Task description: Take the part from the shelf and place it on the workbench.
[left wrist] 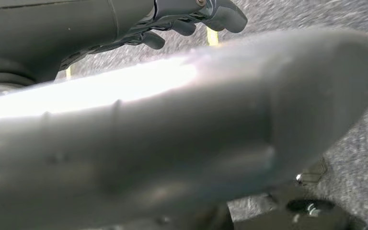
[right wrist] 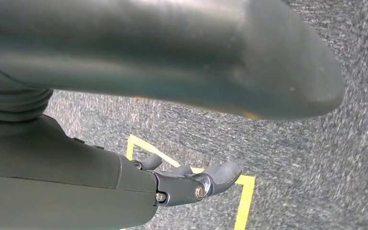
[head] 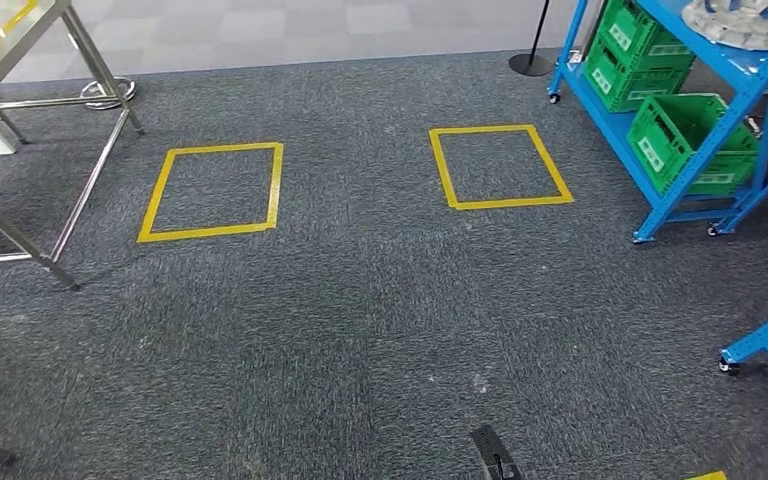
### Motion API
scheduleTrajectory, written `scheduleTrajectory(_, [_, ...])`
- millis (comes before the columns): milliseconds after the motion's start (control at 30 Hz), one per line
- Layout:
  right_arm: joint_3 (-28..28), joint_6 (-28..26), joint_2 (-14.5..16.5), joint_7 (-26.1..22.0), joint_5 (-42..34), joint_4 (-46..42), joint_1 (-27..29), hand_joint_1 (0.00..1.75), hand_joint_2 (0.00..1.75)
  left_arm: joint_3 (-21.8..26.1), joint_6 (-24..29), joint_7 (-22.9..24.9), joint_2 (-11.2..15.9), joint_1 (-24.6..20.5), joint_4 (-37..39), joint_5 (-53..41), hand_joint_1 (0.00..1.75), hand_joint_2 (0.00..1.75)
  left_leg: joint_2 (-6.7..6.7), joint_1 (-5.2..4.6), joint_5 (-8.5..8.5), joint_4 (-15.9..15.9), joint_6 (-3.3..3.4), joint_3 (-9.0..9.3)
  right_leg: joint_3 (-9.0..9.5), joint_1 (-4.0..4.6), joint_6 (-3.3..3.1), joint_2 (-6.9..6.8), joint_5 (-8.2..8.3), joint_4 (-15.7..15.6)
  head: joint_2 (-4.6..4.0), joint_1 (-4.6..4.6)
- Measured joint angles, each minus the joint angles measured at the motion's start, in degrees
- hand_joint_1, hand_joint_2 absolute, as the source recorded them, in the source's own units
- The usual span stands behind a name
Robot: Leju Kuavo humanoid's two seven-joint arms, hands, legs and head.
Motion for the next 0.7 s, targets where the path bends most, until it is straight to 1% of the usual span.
scheduleTrajectory(33, [0.0, 0.0, 0.0, 0.1, 0.3, 0.0, -0.1, 0.0, 0.0, 0.0, 0.1, -0.1, 0.0, 0.0, 0.0, 0.3, 0.0, 0.0, -0.67, -0.05, 0.07, -1.3, 0.21, 0.44, -0.2, -0.04, 0.41, 0.57, 0.09, 0.0, 0.0, -0.02])
scheduleTrajectory(67, [0.0, 0.0, 0.0, 0.1, 0.7, 0.0, -0.1, 0.0, 0.0, 0.0, 0.1, -0.3, 0.1, 0.0, 0.0, 0.6, 0.0, 0.0, -0.48, -0.16, -0.02, -1.6, 0.44, 0.5, -0.39, -0.08, 0.88, 1.17, 0.24, 0.0, 0.0, -0.04])
scheduleTrajectory(100, [0.1, 0.0, 0.0, 0.2, 1.1, 0.0, 0.0, 0.0, 0.0, 0.0, 0.1, -0.4, 0.1, 0.0, 0.0, 1.0, 0.0, 0.0, 0.1, -0.19, 0.16, -1.7, 0.82, 0.59, -0.5, -0.2, 1.27, 1.56, 0.42, -0.1, 0.0, -0.05])
scheduleTrajectory(133, [0.1, 0.0, 0.0, 0.3, 1.5, 0.0, 0.1, 0.0, 0.0, 0.0, 0.2, -0.6, 0.2, 0.0, 0.0, 1.3, 0.0, 0.0, 0.71, -0.17, 0.4, -1.9, 1.26, 0.76, -0.71, -0.25, 1.55, 1.07, 0.31, 0.1, 0.0, -0.06])
scheduleTrajectory(167, [0.2, 0.0, 0.0, 0.3, 1.8, 0.0, 0.1, 0.0, 0.0, 0.1, 0.2, -0.6, 0.2, 0.1, 0.0, 1.6, 0.0, 0.0, 1.34, -0.12, 0.66, -2.2, 1.67, 0.9, -1.23, -0.24, 1.74, -0.06, -0.36, 1.1, 0.0, 0.0])
scheduleTrajectory(200, [0.3, 0.0, 0.0, 0.2, 2.1, 0.0, 0.0, 0.0, 0.0, 0.1, 0.2, -0.5, 0.2, 0.2, 0.0, 1.8, 0.0, 0.0, 2.03, -0.06, 0.87, -2.4, 1.99, 1.02, -2.24, -0.2, 1.89, -1.56, -1.67, 3.2, 0.0, 0.09])
scheduleTrajectory(233, [0.5, 0.0, 0.0, 0.1, 2.4, 0.0, -0.2, 0.0, 0.0, 0.2, 0.4, -0.3, 0.2, 0.3, 0.0, 2.0, 0.0, 0.0, 2.8, -0.13, 0.92, -2.4, 2.18, 1.01, -3.78, -0.18, 2.05, -3.13, -3.48, 6.4, 0.0, 0.16])
scheduleTrajectory(267, [0.7, 0.1, 0.1, 0.0, 2.7, 0.0, -0.4, 0.0, 0.0, 0.2, 0.5, -0.1, 0.2, 0.5, 0.0, 2.1, 0.0, 0.0, 3.63, -0.2, 0.89, -2.4, 2.3, 0.98, -5.59, -0.2, 2.27, -3.97, -5.31, 10.2, 0.0, 0.22])
scheduleTrajectory(300, [0.9, 0.1, 0.0, -0.1, 2.9, 0.0, -0.6, 0.0, 0.0, 0.2, 0.7, 0.2, 0.2, 0.7, 0.0, 2.2, 0.0, 0.0, 4.48, -0.26, 0.83, -2.4, 2.35, 0.96, -7.13, -0.26, 2.48, -4.35, -6.54, 13.5, 0.0, 0.25])
scheduleTrajectory(333, [1.0, 0.2, 0.0, -0.1, 3.0, 0.0, -0.6, 0.0, 0.0, 0.2, 0.9, 0.4, 0.2, 0.9, 0.1, 2.2, 0.0, 0.0, 5.27, -0.28, 0.76, -2.3, 2.36, 0.95, -7.89, -0.35, 2.64, -4.58, -6.81, 15.2, 0.0, 0.25])
scheduleTrajectory(367, [1.1, 0.3, 0.0, -0.1, 3.1, 0.0, -0.6, 0.0, 0.0, 0.2, 1.1, 0.5, 0.1, 0.9, 0.1, 2.2, 0.0, 0.0, 5.95, -0.27, 0.67, -2.3, 2.3, 0.95, -7.57, -0.44, 2.75, -4.79, -6.04, 14.8, 0.0, 0.26])
scheduleTrajectory(400, [1.1, 0.3, -0.1, -0.1, 3.1, 0.0, -0.6, 0.0, 0.0, 0.2, 1.2, 0.6, -0.1, 0.9, 0.1, 2.2, 0.0, 0.0, 6.56, -0.22, 0.55, -2.2, 2.17, 0.98, -6.11, -0.51, 2.8, -5.14, -4.49, 12.2, 0.0, 0.26])
scheduleTrajectory(433, [1.2, 0.4, -0.1, -0.1, 3.1, 0.0, -0.6, 0.0, 0.0, 0.2, 1.4, 0.6, -0.2, 0.8, 0.1, 2.2, 0.0, 0.0, 7.12, -0.22, 0.38, -2.0, 1.96, 1.04, -3.91, -0.55, 2.83, -6.08, -2.81, 8.1, 0.0, 0.27])
scheduleTrajectory(467, [1.3, 0.5, -0.1, -0.1, 3.2, 0.0, -0.7, 0.0, 0.0, 0.2, 1.4, 0.7, -0.3, 0.8, 0.1, 2.1, 0.0, 0.0, 7.62, -0.34, 0.13, -1.8, 1.66, 1.02, -1.99, -0.5, 2.68, -7.26, -1.64, 4.5, 0.0, 0.27])
scheduleTrajectory(500, [1.3, 0.6, -0.1, 0.0, 3.2, 0.0, -0.8, 0.0, 0.0, 0.2, 1.5, 0.7, -0.3, 0.8, 0.1, 2.0, 0.0, 0.0, 8.06, -0.48, -0.14, -1.7, 1.31, 1.03, -0.64, -0.41, 2.39, -8.13, -1.01, 1.9, 0.0, 0.21])
scheduleTrajectory(533, [1.4, 0.7, -0.1, 0.0, 3.2, 0.0, -0.8, 0.0, 0.0, 0.2, 1.5, 0.8, -0.3, 0.7, 0.1, 1.9, 0.0, 0.0, 8.45, -0.63, -0.36, -1.6, 0.96, 1.09, -0.02, -0.28, 2.03, -8.71, -0.93, 0.7, 0.0, 0.16])
scheduleTrajectory(567, [1.4, 0.8, -0.1, 0.1, 3.1, 0.0, -0.9, 0.0, 0.0, 0.2, 1.5, 0.9, -0.4, 0.7, 0.1, 1.8, 0.0, 0.0, 8.83, -0.73, -0.53, -1.7, 0.63, 1.18, -0.09, -0.15, 1.6, -8.56, -1.09, 0.6, 0.0, 0.09])
scheduleTrajectory(600, [1.4, 0.8, -0.1, 0.2, 3.1, 0.0, -0.8, 0.0, 0.0, 0.2, 1.5, 0.9, -0.4, 0.6, 0.1, 1.7, 0.0, 0.0, 9.24, -0.69, -0.64, -1.8, 0.33, 1.4, -0.12, -0.12, 1.22, -7.98, -1.06, 0.6, 0.0, 0.04])
scheduleTrajectory(633, [1.4, 0.8, -0.1, 0.2, 3.0, 0.0, -0.7, 0.0, 0.0, 0.2, 1.5, 0.8, -0.4, 0.5, 0.1, 1.6, 0.0, 0.0, 9.09, -0.55, -0.83, -1.6, -0.01, 1.55, -0.13, -0.17, 0.85, -7.5, -0.95, 0.5, 0.0, 0.03])
scheduleTrajectory(667, [1.4, 0.8, -0.1, 0.3, 2.9, 0.0, -0.7, 0.0, 0.0, 0.2, 1.5, 0.8, -0.5, 0.5, 0.1, 1.5, 0.0, 0.0, 8.22, -0.42, -1.55, -0.9, -0.34, 1.34, -0.15, -0.27, 0.44, -7.02, -0.81, 0.3, 0.0, -0.03])
scheduleTrajectory(700, [1.4, 0.8, -0.1, 0.3, 2.8, 0.0, -0.7, 0.0, 0.0, 0.2, 1.5, 0.7, -0.5, 0.5, 0.1, 1.4, 0.0, 0.0, 6.96, -0.29, -2.9, 1.1, -0.61, 0.56, -0.18, -0.37, 0.04, -6.52, -0.63, 0.2, 0.0, -0.07])
